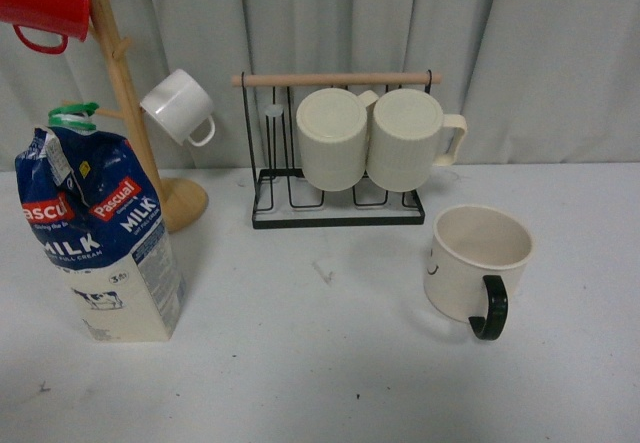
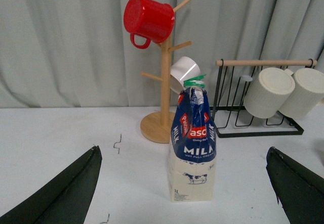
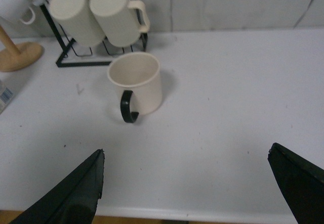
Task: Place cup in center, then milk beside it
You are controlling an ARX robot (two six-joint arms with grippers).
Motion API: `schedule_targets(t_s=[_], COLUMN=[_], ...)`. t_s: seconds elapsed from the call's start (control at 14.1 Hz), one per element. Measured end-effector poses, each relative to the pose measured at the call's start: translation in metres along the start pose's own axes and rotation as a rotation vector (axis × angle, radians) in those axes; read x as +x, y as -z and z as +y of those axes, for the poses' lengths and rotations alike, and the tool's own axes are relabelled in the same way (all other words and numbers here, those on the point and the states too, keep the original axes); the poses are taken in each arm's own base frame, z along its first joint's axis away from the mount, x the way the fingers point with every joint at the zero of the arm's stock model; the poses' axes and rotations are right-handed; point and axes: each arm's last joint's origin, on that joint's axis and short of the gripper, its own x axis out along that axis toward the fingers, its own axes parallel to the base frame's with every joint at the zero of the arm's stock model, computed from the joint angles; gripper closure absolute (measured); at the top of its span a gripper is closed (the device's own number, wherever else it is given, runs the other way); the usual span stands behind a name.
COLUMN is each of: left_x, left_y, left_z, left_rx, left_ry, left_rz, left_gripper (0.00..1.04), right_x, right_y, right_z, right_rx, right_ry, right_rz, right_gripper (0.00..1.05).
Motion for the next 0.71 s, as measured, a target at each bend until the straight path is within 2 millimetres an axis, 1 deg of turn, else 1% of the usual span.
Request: schedule_targets(t_s=[0.07,0.14,0.21,0.28,0.36,0.5,0.57,0.64,0.71], left_x=[0.0,0.0,0.0,0.0,0.0,0.0,0.0,0.0,0.0], left_y=[0.0,0.0,0.0,0.0,0.0,0.0,0.0,0.0,0.0], left_z=[0.0,0.0,0.0,0.0,0.0,0.0,0.0,0.0,0.0], left_rx=[0.0,0.0,0.0,0.0,0.0,0.0,0.0,0.0,0.0], left_ry=[0.003,0.002,0.002,0.002,0.002,0.002,0.002,0.002,0.002], left_rz=[-0.001,0.0,0.0,0.0,0.0,0.0,0.0,0.0,0.0], left_gripper=[0.07,0.07,0.07,0.07,0.07,0.07,0.07,0.07,0.07], right_x=[0.01,0.024,0.042,0.065,0.095,0.162,0.19,0.222,0.249], right_y=[-0.014,-0.035,-0.057,-0.073,-0.081,-0.088,-0.088,-0.084,-0.078], right_z=[-0.01,-0.018,-0.022,-0.029,-0.034,-0.038,-0.036,-0.032,-0.027], right_rx=[0.045,0.054,0.057,0.089,0.149,0.24,0.265,0.284,0.3], right_ry=[-0.037,-0.086,-0.089,-0.056,-0.016,0.056,0.05,0.042,0.037], right_rz=[0.066,0.035,-0.007,-0.011,0.028,0.161,0.237,0.327,0.412], right_gripper=[0.06,0.06,0.06,0.06,0.06,0.06,0.06,0.06,0.06])
